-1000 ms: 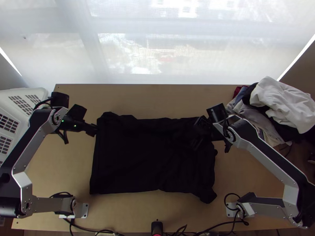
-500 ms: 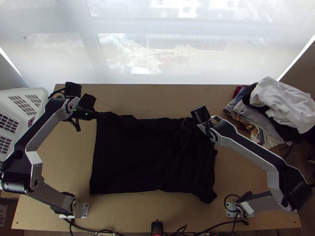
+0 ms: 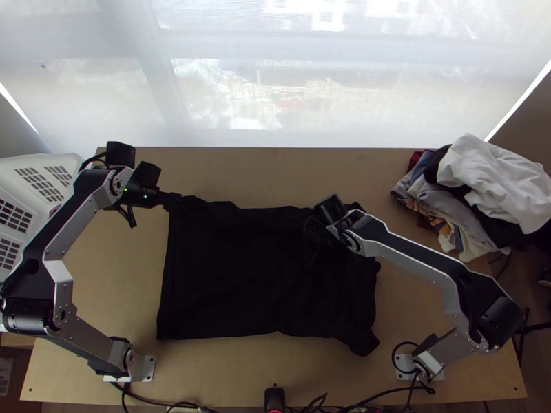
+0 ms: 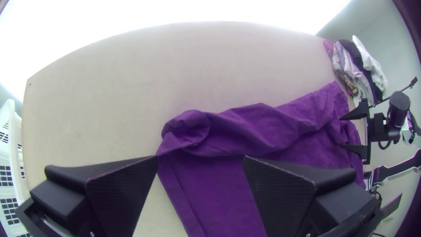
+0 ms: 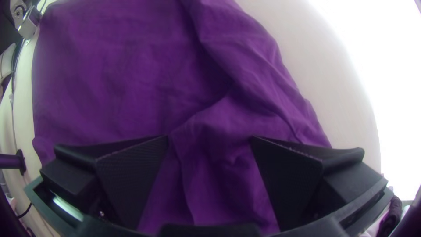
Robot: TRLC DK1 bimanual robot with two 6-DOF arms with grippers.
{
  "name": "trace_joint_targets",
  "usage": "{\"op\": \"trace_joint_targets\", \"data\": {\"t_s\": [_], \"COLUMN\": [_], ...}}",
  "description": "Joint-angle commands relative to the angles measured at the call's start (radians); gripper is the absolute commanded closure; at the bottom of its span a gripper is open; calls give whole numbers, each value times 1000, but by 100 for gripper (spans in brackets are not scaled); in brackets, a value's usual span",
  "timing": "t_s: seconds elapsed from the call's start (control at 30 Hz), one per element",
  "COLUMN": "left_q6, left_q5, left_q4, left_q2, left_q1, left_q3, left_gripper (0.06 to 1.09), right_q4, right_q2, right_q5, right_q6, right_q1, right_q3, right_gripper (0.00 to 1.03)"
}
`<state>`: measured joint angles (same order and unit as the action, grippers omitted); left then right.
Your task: Fold the t-shirt
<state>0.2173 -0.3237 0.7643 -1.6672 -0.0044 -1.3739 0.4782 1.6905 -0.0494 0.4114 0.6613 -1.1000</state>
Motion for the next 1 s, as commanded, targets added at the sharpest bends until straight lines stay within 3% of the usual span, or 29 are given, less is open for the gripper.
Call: {"op": "trace_joint_targets", "data": {"t_s": [0.0, 0.1, 0.33, 0.47, 0.97], "left_q6": [5, 5, 1, 1, -70], "left_q5": [0, 2, 2, 2, 2], "left_q4": [-2, -6, -8, -10, -10], "left_q2": [-6, -12, -34, -51, -221], "left_q1": [18, 18, 18, 18, -101], "left_q3": [-5, -8, -28, -36, -165], "left_gripper": [15, 15, 14, 13, 14], "right_q4": [-26, -33, -47, -46, -23], "right_q2": [49, 67, 92, 80, -5], "right_q5": [0, 2, 0, 0, 0], "right_q6": [-17, -16, -6, -6, -11], "right_q1": [21, 20, 14, 3, -19], "right_q3": [5, -1, -20, -27, -26], "right_gripper": [16, 20, 77, 100, 100]}}
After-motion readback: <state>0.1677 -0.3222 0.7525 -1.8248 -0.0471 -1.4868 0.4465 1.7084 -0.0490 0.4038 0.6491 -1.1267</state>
